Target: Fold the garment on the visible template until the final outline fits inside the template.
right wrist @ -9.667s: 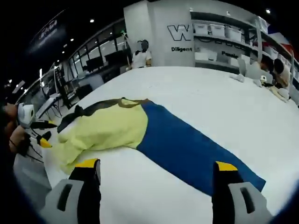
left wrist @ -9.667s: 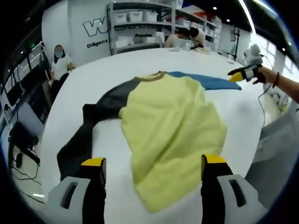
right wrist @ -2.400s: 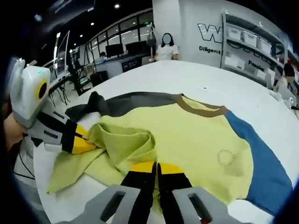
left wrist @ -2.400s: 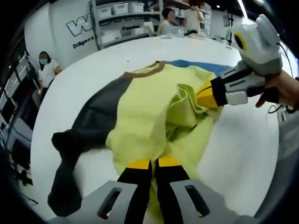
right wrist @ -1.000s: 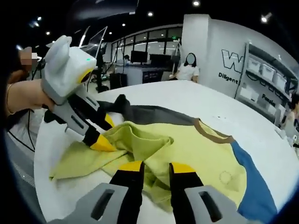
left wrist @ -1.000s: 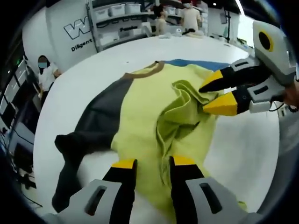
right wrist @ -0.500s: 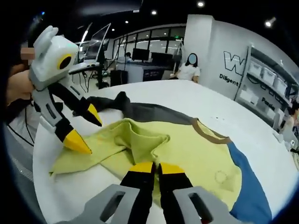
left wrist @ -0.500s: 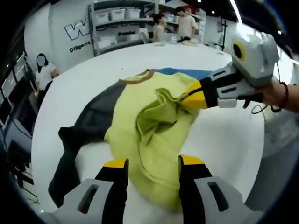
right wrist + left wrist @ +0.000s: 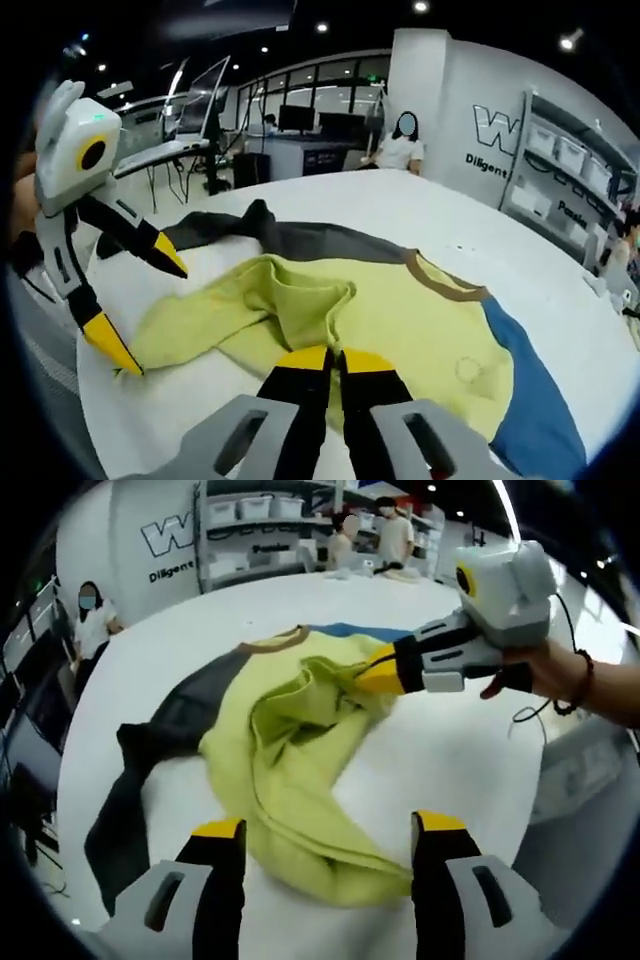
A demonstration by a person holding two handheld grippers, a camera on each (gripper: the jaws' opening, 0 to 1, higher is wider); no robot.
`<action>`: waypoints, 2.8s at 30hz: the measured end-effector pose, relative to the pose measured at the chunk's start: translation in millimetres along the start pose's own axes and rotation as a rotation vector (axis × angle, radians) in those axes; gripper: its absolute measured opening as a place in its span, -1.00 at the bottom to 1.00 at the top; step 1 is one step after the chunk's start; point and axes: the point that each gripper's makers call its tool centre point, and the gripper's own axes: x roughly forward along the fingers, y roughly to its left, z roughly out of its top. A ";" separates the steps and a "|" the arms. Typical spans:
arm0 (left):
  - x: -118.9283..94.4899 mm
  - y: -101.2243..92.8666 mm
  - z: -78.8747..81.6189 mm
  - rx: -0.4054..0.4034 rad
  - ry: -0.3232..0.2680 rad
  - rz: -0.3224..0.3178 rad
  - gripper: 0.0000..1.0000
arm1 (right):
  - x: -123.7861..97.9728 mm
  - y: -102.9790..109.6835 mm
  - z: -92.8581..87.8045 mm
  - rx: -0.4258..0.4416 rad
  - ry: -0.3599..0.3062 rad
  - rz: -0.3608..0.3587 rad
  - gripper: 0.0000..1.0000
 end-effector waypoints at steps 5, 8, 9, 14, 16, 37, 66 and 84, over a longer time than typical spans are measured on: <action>-6.9 -13.9 -6.9 0.008 0.014 -0.001 0.34 | -5.3 -3.3 0.0 0.022 -0.008 -0.001 -1.00; -10.6 -20.8 -12.8 0.006 0.031 -0.001 0.31 | -8.2 -5.0 0.3 0.020 -0.010 -0.004 -1.00; -11.6 -23.5 -15.5 -0.005 0.037 -0.001 0.30 | -9.6 -5.9 0.6 0.023 -0.011 -0.004 -1.00; -9.8 -28.3 -30.0 -0.008 0.083 0.037 0.18 | -13.9 -7.7 3.3 0.023 -0.017 -0.006 -1.00; -8.6 -29.4 -34.0 -0.020 0.095 0.042 0.12 | -16.2 -8.5 4.2 0.021 -0.018 -0.006 -1.00; -4.5 -32.6 -49.8 -0.045 0.147 0.017 -0.94 | -46.9 -11.0 10.5 0.068 -0.060 0.024 -1.00; -55.0 -27.1 -50.8 0.029 0.101 -0.038 -0.99 | -142.1 9.9 -29.9 0.002 0.023 0.152 -1.00; -73.0 -22.0 -64.0 0.160 0.123 0.001 -0.99 | -182.8 8.0 -66.2 0.004 0.071 0.131 -1.00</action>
